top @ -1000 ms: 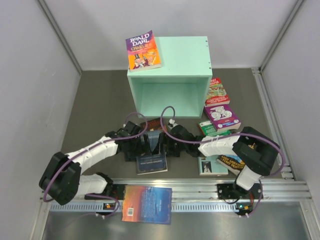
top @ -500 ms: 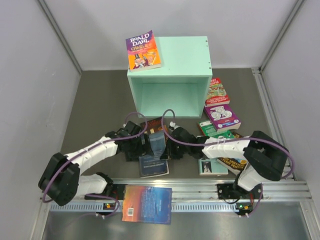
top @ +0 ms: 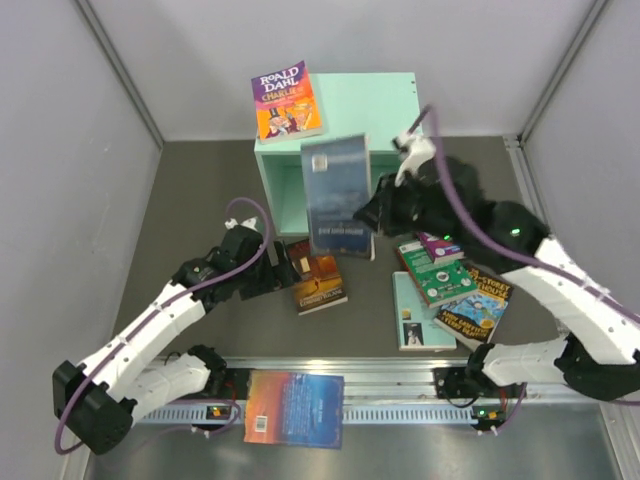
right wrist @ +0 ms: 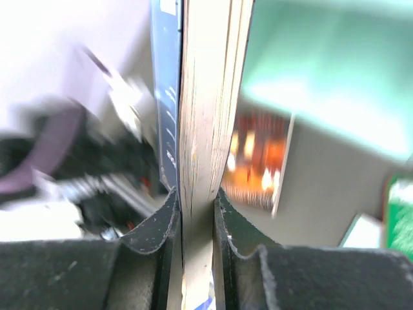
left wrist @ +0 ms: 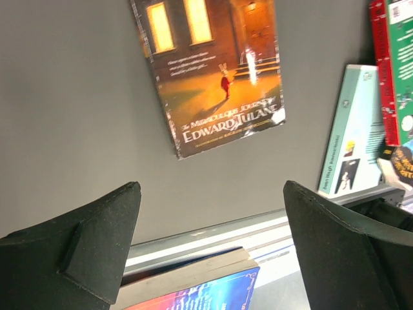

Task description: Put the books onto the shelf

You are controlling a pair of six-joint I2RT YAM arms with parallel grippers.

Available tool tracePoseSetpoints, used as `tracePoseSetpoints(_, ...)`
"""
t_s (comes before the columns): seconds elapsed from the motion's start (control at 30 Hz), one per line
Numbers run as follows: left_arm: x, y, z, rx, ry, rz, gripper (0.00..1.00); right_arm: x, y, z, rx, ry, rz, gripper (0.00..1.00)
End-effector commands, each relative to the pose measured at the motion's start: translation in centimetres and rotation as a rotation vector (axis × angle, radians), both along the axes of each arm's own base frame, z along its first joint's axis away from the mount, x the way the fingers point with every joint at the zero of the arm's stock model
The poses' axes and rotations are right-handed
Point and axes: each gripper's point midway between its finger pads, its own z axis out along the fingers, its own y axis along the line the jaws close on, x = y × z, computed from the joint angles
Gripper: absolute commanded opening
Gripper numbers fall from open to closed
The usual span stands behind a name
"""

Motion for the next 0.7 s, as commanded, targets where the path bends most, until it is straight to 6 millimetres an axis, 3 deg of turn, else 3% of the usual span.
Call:
tracePoseSetpoints(0.0,-0.2,0.4,0.0,0.015,0.005,0.011,0.97,1.1,-2.9,10.3,0.078,-0.211,-0.003,0.0)
tracePoseSetpoints(0.07,-0.2,0.1,-0.3,0.005,0.014,0.005,0.97,2.8,-4.1,12.3,0.095,-0.232,-0.034,0.0)
tracePoseSetpoints(0.1,-0.2,-0.2,-0.3,-0.008,0.017,-0.005,0.97,3.7,-4.2,14.5,0.13,-0.263,-0.041,0.0)
tracePoseSetpoints(0.17,-0.1,-0.5,-0.1,-0.017,0.017,-0.012,0.96,5.5,-5.1,15.6,0.143,-0.277,-0.052,0.0)
tracePoseSetpoints(0.2,-0.1,-0.6,-0.1,-0.016,0.021,-0.016,0.96,7.1,-4.7,15.0,0.131,-0.259,-0.053,0.0)
tracePoseSetpoints(0.23,0.0,-0.8,0.3,-0.024,0.018,-0.022,0.96,7.2,-4.7,16.1,0.153,-0.279,-0.028,0.0)
tracePoseSetpoints(0.3,0.0,-0.9,0.4,-0.021,0.02,-0.031,0.96,10.0,-4.9,15.0,0.145,-0.243,-0.031,0.0)
tracePoseSetpoints(0.53,-0.6,-0.2,1.0,-0.022,0.0,-0.02,0.96,14.8,-5.6,13.8,0.241,-0.133,0.079,0.0)
tracePoseSetpoints(0.67,-1.0,0.7,1.4,-0.024,-0.022,0.012,0.96,17.6,-8.7,13.9,0.253,-0.152,0.011,0.0)
